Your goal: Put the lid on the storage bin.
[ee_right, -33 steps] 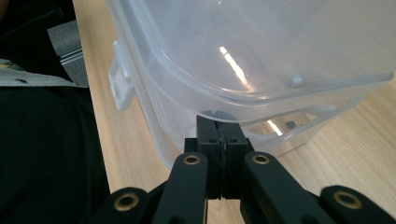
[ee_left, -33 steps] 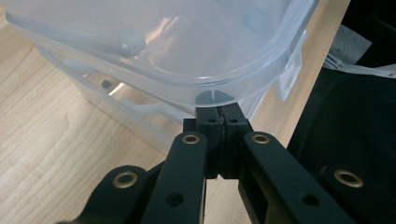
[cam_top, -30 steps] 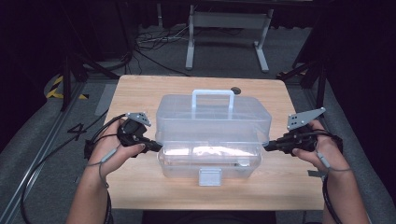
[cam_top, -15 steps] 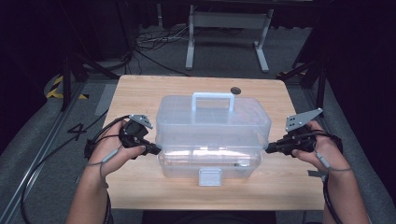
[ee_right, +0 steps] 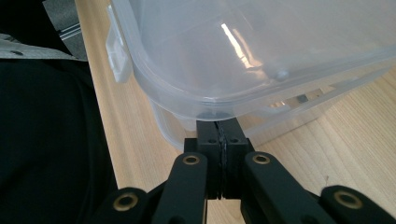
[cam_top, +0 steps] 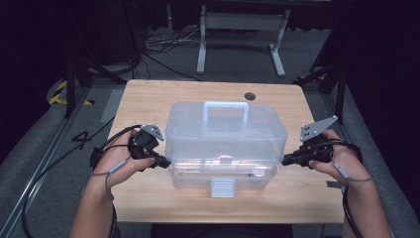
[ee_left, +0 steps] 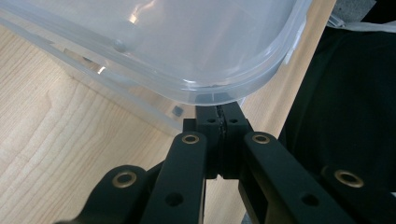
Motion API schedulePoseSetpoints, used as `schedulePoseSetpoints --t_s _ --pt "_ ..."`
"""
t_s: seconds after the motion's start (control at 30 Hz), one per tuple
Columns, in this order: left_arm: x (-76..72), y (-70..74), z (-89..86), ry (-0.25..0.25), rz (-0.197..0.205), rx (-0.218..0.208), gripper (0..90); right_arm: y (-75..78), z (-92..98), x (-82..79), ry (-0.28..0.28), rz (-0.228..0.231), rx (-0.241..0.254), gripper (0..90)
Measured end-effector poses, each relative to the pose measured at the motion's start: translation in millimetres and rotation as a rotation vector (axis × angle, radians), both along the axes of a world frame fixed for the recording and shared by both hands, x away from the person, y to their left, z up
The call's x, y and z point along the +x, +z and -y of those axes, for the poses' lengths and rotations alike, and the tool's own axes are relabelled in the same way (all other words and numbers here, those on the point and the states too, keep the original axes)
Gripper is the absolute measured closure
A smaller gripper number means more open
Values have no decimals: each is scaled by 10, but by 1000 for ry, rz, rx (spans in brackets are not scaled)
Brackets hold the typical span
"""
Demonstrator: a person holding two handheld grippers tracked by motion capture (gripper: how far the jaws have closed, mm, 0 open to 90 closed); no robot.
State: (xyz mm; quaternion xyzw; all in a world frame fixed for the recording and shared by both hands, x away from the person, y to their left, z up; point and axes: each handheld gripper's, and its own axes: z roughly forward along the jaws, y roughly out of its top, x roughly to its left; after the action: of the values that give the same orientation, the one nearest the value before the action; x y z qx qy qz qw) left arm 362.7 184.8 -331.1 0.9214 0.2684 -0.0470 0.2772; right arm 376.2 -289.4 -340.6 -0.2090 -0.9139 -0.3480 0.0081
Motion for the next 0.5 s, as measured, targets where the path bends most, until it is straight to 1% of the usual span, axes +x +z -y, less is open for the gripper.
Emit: schedulePoseSetpoints --t_s 0.13,0.17,0.3,0.5 --pt "1 -20 15 -10 -7 18 895 -16 -4 1 7 -12 -11 898" --pt "0 -22 21 -11 -14 27 895 -19 -5 2 9 -14 -14 898" --pt "4 -34 20 -13 -20 30 895 -36 -16 6 12 -26 -24 896" --pt "5 -60 24 -26 -41 50 892 -72 -33 15 18 -47 -48 892"
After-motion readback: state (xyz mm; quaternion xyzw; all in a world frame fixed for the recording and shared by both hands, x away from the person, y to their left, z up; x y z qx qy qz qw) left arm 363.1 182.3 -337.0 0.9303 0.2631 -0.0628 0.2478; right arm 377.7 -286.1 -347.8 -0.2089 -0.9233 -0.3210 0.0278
